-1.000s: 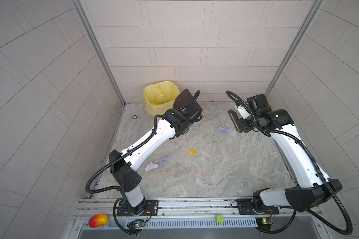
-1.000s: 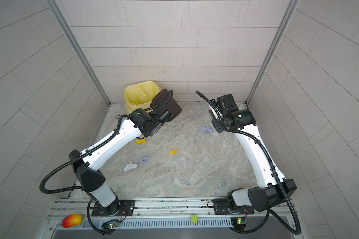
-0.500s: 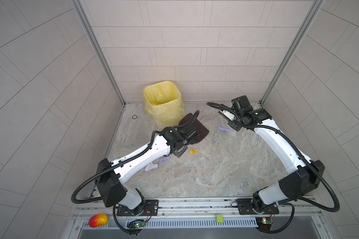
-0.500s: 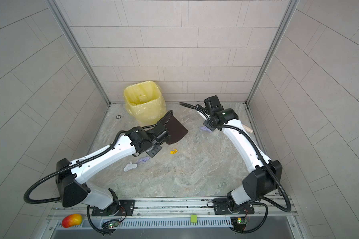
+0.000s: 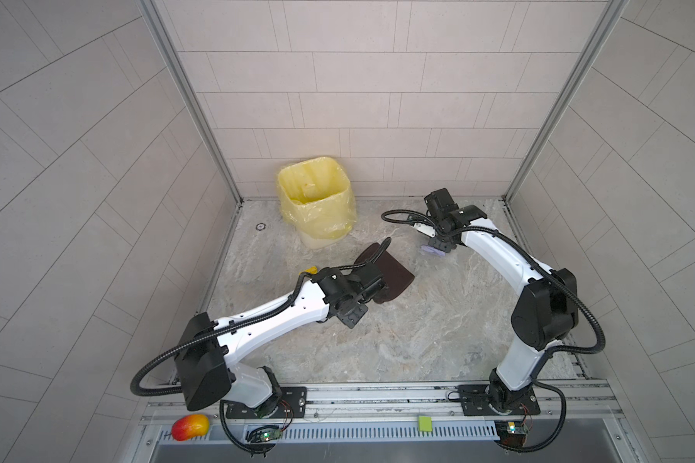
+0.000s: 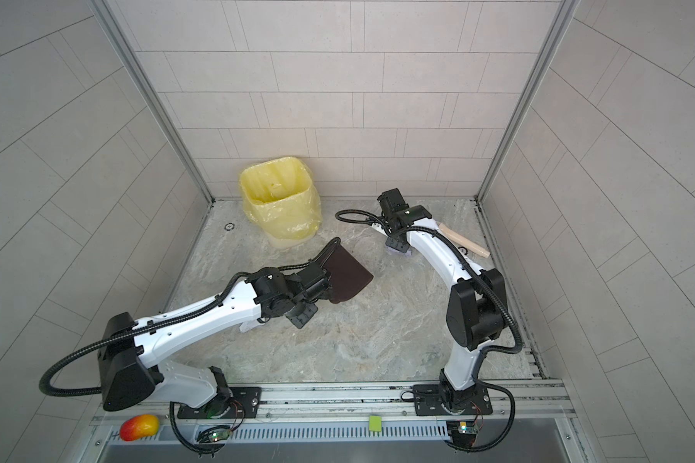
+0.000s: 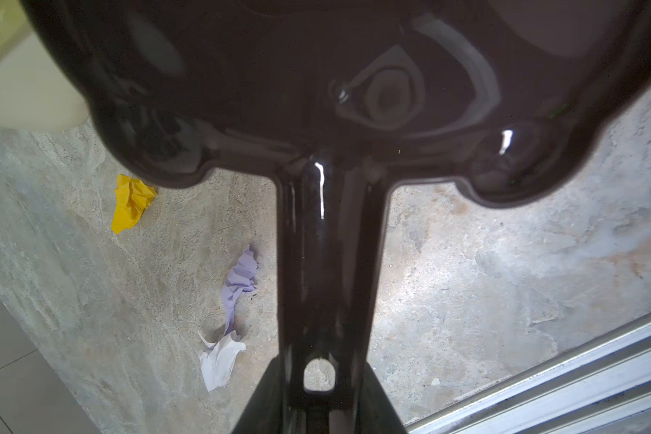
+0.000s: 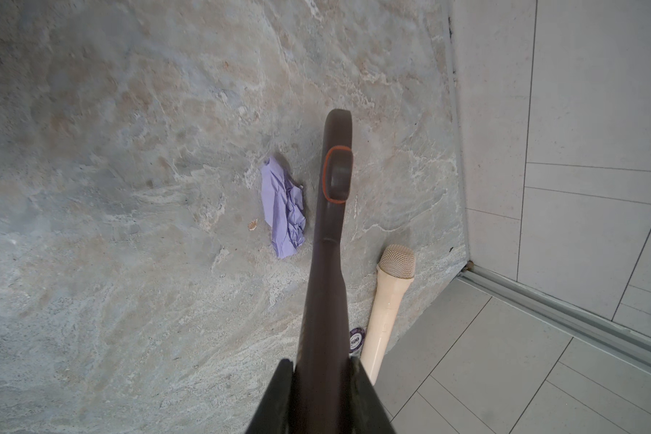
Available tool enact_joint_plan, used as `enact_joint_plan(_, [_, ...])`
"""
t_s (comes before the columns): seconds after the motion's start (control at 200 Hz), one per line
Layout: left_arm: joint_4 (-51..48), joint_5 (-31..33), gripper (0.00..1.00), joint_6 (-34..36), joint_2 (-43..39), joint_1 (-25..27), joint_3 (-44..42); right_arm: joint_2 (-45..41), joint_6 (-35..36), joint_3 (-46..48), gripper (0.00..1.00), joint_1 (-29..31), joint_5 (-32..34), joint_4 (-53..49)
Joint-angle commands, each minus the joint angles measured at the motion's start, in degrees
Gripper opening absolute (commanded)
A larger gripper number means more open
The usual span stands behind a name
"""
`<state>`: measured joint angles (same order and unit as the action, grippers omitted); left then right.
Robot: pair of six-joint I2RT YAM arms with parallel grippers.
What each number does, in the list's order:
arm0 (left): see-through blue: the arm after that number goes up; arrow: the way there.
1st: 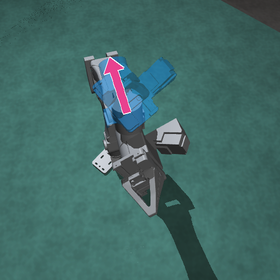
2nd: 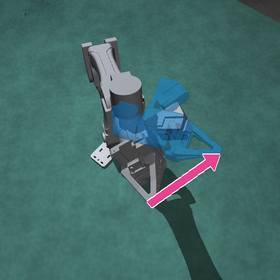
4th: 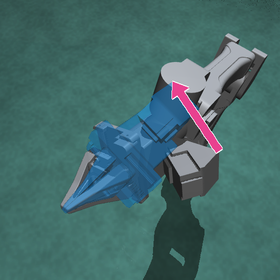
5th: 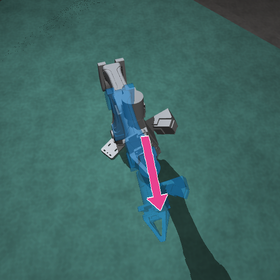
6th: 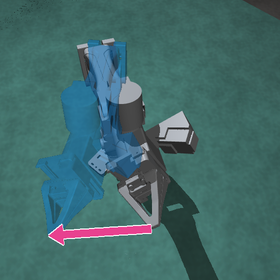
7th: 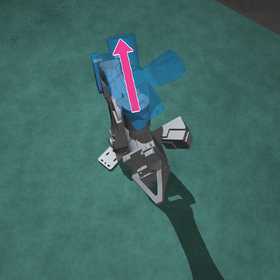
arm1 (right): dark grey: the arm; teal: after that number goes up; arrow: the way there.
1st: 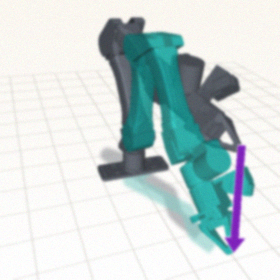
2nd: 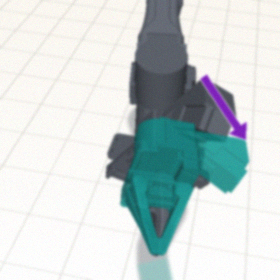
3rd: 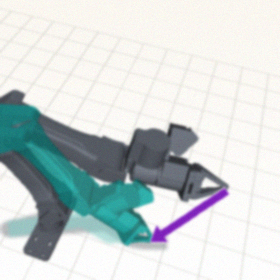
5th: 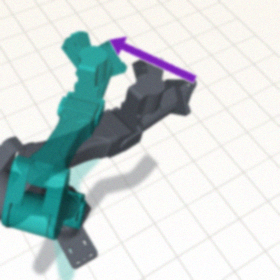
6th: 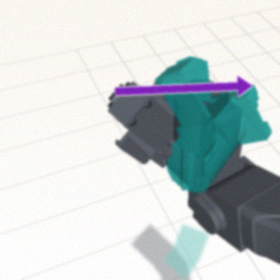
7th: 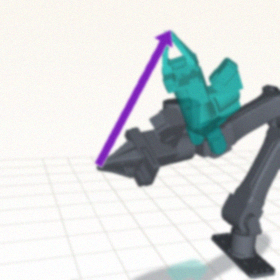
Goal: Sweep away the paper scraps from the table
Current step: 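Lower the dustpan with the left gripper while the right moves the brush, then sweep the purple scrap toward the dustpan with the right gripper's brush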
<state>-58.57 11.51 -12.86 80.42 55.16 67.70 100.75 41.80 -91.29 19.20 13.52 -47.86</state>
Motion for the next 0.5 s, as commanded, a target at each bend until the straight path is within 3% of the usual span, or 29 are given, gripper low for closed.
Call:
enact_joint_plan(0.0, [0.0,0.4,0.0,-3.4,-2.9,0.3,-1.9,-0.1,2.5,-0.4,0.0,1.0,-0.7,-2.1])
enact_joint_plan(0.16, [-1.2,0.9,0.0,-4.4,-5.2,0.4,-3.5,-1.6,4.2,1.1,0.0,2.5,-2.8,-6.0])
enact_joint_plan(0.495, [-1.9,-0.9,0.0,-4.3,-7.5,0.6,-4.6,-8.1,-4.8,7.7,0.0,12.0,-1.8,-18.1])
